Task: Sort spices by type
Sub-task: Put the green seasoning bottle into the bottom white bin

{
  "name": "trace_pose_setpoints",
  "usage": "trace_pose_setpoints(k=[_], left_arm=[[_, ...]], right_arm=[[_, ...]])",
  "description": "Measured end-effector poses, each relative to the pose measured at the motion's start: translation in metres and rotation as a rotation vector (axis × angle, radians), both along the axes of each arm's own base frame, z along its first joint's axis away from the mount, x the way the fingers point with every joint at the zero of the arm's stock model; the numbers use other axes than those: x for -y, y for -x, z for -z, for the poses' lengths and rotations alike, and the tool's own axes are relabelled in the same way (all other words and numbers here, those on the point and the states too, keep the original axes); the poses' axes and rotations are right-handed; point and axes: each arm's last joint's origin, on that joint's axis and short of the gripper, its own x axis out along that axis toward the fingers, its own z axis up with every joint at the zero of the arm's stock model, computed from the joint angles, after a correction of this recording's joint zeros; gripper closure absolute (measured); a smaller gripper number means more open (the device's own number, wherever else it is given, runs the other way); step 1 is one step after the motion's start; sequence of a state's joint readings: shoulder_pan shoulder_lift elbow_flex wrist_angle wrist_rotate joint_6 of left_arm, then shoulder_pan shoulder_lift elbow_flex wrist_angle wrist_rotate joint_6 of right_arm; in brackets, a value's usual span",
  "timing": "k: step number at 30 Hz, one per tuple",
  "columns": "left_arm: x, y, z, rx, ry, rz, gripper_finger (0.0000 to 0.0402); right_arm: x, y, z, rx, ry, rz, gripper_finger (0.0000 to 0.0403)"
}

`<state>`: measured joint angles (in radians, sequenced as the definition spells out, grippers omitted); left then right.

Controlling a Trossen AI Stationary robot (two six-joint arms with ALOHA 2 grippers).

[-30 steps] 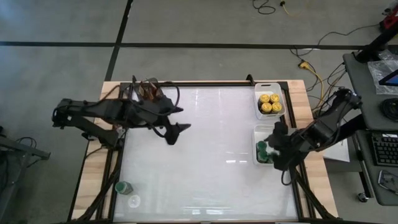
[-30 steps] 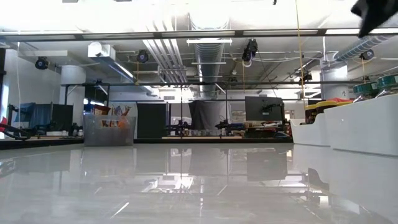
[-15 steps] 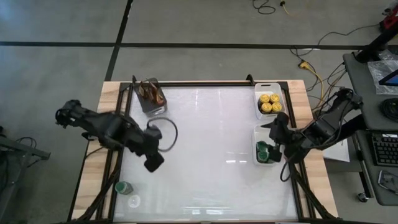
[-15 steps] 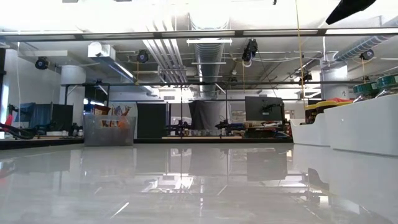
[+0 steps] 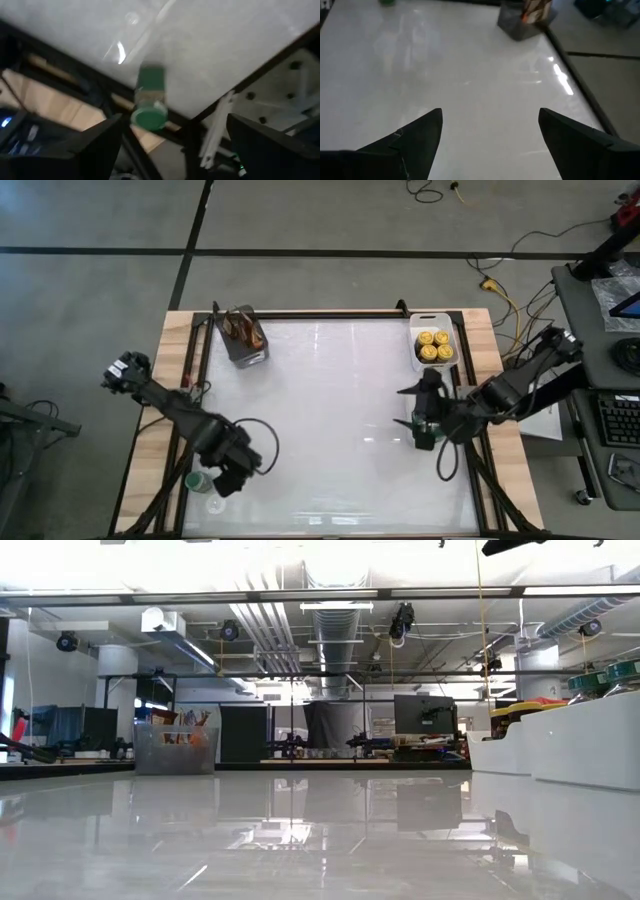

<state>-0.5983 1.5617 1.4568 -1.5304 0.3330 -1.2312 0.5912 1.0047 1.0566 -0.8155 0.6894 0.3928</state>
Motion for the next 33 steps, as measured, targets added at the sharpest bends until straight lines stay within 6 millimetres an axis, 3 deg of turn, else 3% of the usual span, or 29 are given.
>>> trace_pose_setpoints(k=[7,17,33], left_arm=[[0.005,0.02,0.026,-0.176,-0.016,-0.062,0.0079],[0.009,0.025,0.048,-0.196,0.031,0.0,0.0052],[0.021,0.044,0.09,-0.224,0.048,0.039,0.0051]], right_arm=[[-0.011,-0.014,0.013,-0.066,-0.024,-0.038,0.0065],[-0.017,-0.022,0.02,-0.085,-0.042,-0.04,0.0049],[-0.017,-0.022,0.02,-0.07,-0.083,-0.005,0.0049]])
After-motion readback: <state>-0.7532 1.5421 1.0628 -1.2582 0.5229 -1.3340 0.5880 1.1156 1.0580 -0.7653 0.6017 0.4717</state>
